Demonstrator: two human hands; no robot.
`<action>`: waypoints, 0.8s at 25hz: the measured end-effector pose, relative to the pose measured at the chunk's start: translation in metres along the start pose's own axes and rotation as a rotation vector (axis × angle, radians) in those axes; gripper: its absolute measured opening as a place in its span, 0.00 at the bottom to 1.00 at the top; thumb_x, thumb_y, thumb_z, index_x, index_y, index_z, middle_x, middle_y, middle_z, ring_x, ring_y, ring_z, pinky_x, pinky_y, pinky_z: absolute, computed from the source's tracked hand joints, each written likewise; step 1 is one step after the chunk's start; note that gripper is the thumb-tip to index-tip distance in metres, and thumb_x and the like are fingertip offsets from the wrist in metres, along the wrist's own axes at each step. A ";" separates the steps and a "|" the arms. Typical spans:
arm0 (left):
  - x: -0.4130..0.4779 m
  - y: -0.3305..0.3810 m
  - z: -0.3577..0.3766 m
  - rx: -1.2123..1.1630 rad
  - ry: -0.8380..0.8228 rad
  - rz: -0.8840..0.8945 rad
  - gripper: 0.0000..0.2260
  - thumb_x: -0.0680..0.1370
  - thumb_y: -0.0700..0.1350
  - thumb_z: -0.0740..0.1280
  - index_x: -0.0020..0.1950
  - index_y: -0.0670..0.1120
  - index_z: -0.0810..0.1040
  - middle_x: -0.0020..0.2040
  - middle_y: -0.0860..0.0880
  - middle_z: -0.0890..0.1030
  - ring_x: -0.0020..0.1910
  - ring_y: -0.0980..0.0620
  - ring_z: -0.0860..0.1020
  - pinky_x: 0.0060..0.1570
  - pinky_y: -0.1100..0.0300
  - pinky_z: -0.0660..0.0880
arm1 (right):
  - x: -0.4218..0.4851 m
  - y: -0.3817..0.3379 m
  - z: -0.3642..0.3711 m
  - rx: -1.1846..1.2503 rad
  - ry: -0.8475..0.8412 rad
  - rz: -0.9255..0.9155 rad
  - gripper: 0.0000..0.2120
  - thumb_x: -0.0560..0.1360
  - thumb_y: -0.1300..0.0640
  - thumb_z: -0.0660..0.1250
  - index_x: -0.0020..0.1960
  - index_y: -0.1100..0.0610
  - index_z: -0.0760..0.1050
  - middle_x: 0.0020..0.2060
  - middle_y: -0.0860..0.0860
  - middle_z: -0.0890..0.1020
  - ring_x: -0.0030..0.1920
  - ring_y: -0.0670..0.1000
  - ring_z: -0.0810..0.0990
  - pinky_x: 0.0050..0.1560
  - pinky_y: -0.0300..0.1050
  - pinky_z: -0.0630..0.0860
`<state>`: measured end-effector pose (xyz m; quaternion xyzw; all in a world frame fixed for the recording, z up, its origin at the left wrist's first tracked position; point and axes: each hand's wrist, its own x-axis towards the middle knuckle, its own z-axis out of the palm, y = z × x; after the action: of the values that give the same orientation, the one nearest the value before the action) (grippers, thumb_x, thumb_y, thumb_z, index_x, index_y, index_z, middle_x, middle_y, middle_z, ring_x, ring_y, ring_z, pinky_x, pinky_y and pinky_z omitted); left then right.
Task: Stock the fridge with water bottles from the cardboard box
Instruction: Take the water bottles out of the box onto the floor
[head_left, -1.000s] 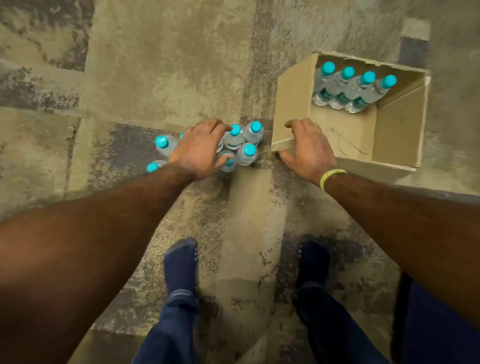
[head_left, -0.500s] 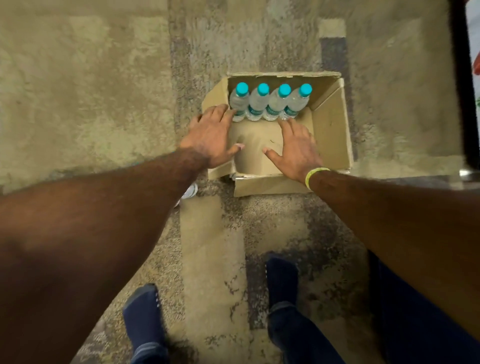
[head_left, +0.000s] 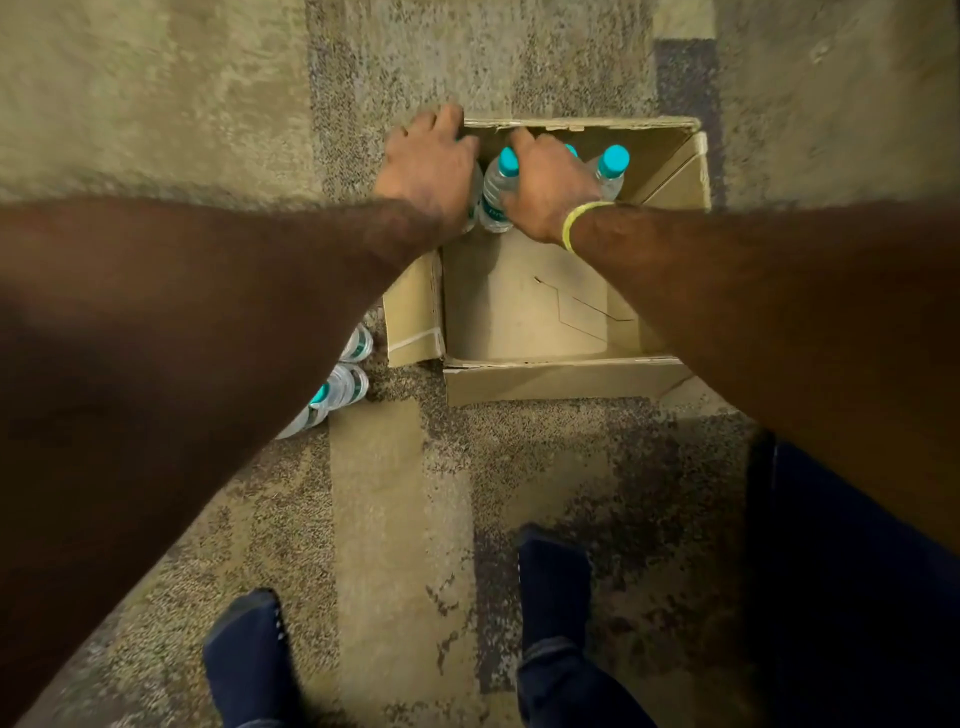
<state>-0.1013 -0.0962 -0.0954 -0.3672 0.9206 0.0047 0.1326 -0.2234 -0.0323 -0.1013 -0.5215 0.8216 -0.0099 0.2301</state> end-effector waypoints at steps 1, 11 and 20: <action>0.000 0.000 0.003 -0.013 0.039 -0.006 0.20 0.75 0.41 0.68 0.67 0.43 0.72 0.65 0.40 0.67 0.64 0.40 0.69 0.63 0.43 0.70 | 0.002 0.001 0.003 -0.003 0.023 -0.008 0.24 0.76 0.56 0.65 0.70 0.58 0.65 0.64 0.60 0.73 0.64 0.62 0.74 0.62 0.54 0.71; -0.010 -0.001 0.008 -0.093 0.080 0.042 0.16 0.77 0.39 0.68 0.65 0.41 0.73 0.57 0.39 0.75 0.55 0.40 0.75 0.54 0.47 0.72 | -0.009 0.004 0.012 0.043 0.113 -0.057 0.17 0.78 0.53 0.66 0.65 0.57 0.71 0.59 0.57 0.78 0.58 0.57 0.77 0.58 0.51 0.74; -0.066 -0.043 -0.044 -0.592 0.258 0.181 0.18 0.80 0.48 0.63 0.67 0.42 0.73 0.61 0.43 0.76 0.59 0.45 0.73 0.57 0.56 0.68 | -0.071 0.006 -0.060 0.298 0.298 -0.228 0.16 0.78 0.45 0.63 0.55 0.57 0.76 0.40 0.47 0.75 0.41 0.47 0.71 0.41 0.41 0.68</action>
<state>-0.0364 -0.0874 -0.0331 -0.3040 0.9175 0.2371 -0.0982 -0.2269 0.0180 -0.0227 -0.5638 0.7719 -0.2337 0.1780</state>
